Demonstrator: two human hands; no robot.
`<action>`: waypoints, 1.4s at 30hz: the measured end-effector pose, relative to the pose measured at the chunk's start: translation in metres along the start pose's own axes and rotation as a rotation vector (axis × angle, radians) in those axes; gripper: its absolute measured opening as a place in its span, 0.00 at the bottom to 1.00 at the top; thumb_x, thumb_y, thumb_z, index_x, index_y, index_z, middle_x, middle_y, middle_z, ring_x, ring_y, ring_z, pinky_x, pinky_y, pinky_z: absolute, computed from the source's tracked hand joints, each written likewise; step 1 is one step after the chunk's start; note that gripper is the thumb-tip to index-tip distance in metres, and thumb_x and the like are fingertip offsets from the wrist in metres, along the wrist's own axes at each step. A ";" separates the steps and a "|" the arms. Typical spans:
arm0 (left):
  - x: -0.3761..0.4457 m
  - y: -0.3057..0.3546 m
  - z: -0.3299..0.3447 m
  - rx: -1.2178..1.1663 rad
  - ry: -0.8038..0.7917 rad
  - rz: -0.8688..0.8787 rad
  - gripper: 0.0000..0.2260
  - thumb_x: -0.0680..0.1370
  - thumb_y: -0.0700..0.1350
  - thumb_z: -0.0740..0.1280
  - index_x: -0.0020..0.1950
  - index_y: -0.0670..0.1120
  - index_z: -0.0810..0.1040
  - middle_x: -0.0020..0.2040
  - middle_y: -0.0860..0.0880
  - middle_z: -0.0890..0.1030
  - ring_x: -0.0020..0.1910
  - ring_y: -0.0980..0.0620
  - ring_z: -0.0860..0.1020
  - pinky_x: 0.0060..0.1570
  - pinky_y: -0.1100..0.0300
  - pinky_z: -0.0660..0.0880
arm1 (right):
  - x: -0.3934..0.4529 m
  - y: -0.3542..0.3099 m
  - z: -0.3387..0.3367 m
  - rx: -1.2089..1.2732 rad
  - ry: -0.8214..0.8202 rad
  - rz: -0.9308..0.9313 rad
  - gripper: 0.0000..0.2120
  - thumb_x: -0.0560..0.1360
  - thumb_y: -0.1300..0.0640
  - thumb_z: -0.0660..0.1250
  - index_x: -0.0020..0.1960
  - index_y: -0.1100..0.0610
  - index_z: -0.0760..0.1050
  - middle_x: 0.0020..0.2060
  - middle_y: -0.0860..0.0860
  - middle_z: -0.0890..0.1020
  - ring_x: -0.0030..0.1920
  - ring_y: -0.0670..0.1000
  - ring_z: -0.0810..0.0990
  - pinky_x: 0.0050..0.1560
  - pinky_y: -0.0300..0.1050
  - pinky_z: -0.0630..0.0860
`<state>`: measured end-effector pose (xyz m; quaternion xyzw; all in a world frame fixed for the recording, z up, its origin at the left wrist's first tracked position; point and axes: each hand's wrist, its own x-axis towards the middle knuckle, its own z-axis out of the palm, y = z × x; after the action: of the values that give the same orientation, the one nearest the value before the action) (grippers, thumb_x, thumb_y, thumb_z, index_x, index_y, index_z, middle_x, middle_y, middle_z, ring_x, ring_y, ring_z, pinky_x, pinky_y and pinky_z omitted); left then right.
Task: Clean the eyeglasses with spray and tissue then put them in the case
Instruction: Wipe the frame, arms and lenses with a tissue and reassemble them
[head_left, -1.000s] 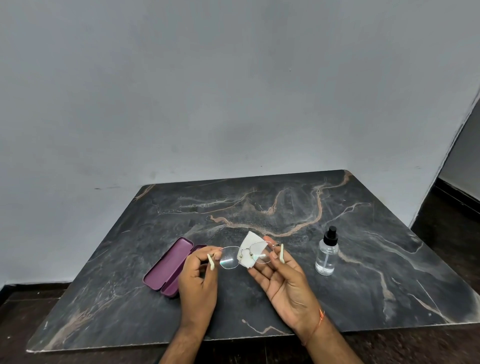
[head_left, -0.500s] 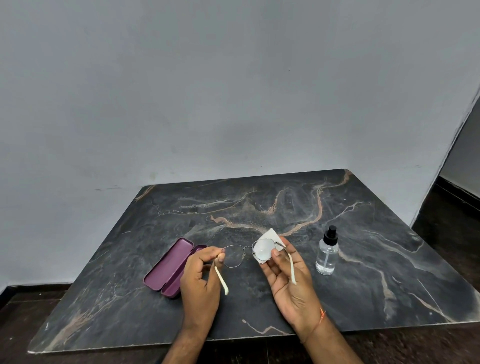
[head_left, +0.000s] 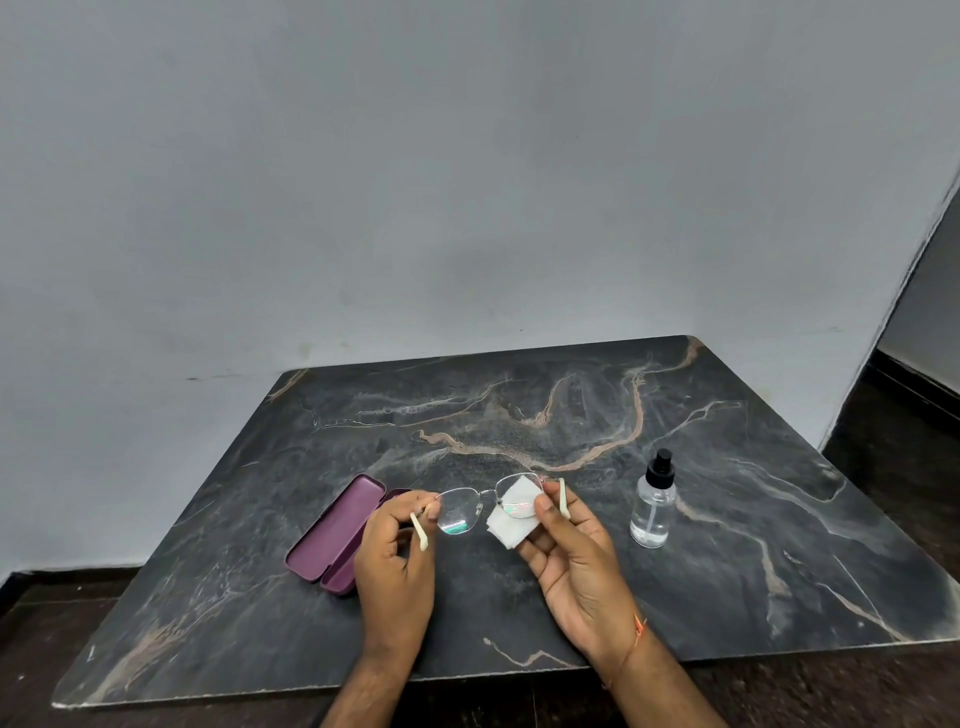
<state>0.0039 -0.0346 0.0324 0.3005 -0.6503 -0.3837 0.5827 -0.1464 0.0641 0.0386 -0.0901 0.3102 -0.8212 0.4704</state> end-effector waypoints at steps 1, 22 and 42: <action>0.000 0.000 0.000 -0.003 0.002 -0.004 0.05 0.81 0.49 0.71 0.53 0.58 0.84 0.52 0.58 0.87 0.56 0.56 0.85 0.56 0.71 0.76 | -0.001 -0.001 0.002 -0.008 -0.015 0.005 0.18 0.75 0.64 0.71 0.65 0.62 0.79 0.60 0.63 0.86 0.52 0.56 0.89 0.49 0.52 0.88; -0.002 -0.006 -0.001 0.152 -0.024 0.026 0.15 0.80 0.33 0.75 0.51 0.56 0.85 0.53 0.61 0.85 0.55 0.55 0.84 0.53 0.71 0.76 | 0.004 0.000 -0.002 0.105 0.056 -0.043 0.26 0.72 0.70 0.72 0.70 0.62 0.76 0.64 0.63 0.84 0.56 0.58 0.88 0.52 0.53 0.87; -0.005 -0.003 -0.004 0.251 -0.052 0.073 0.07 0.81 0.39 0.74 0.51 0.51 0.85 0.52 0.59 0.85 0.55 0.56 0.81 0.52 0.71 0.74 | -0.036 -0.040 -0.017 -0.310 0.112 0.182 0.07 0.77 0.59 0.72 0.53 0.58 0.86 0.46 0.59 0.84 0.38 0.54 0.83 0.33 0.45 0.75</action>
<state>0.0087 -0.0322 0.0275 0.3372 -0.7186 -0.2854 0.5371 -0.1628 0.1159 0.0535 -0.0873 0.4657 -0.7213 0.5052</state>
